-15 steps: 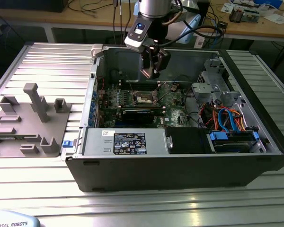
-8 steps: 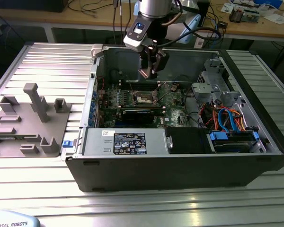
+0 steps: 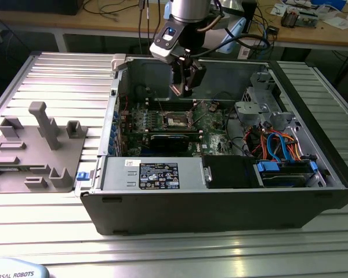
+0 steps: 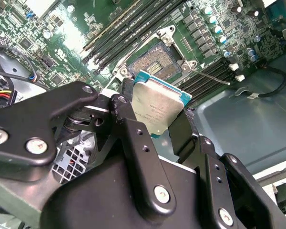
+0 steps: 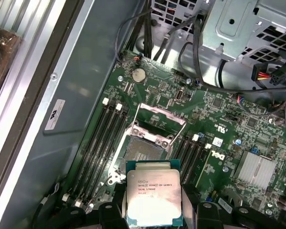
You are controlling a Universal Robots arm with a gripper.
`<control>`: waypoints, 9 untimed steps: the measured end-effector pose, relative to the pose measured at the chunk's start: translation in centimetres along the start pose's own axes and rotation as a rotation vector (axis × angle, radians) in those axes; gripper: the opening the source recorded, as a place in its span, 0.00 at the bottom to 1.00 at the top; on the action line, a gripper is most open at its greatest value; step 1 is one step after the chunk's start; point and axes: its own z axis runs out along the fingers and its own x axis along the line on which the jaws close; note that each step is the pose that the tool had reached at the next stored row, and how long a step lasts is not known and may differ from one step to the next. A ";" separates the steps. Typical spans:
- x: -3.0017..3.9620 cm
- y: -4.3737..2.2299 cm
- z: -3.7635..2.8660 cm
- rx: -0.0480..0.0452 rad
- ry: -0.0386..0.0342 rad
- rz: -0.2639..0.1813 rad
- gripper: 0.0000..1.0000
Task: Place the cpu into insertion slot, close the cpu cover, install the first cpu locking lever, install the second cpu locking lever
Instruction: 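Place the cpu into insertion slot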
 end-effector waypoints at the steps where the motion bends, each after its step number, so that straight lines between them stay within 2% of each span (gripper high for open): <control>1: 0.00 0.00 0.00 0.0000 -0.0002 0.005 0.54; 9: -0.01 -0.01 0.04 0.0004 -0.0028 0.050 0.54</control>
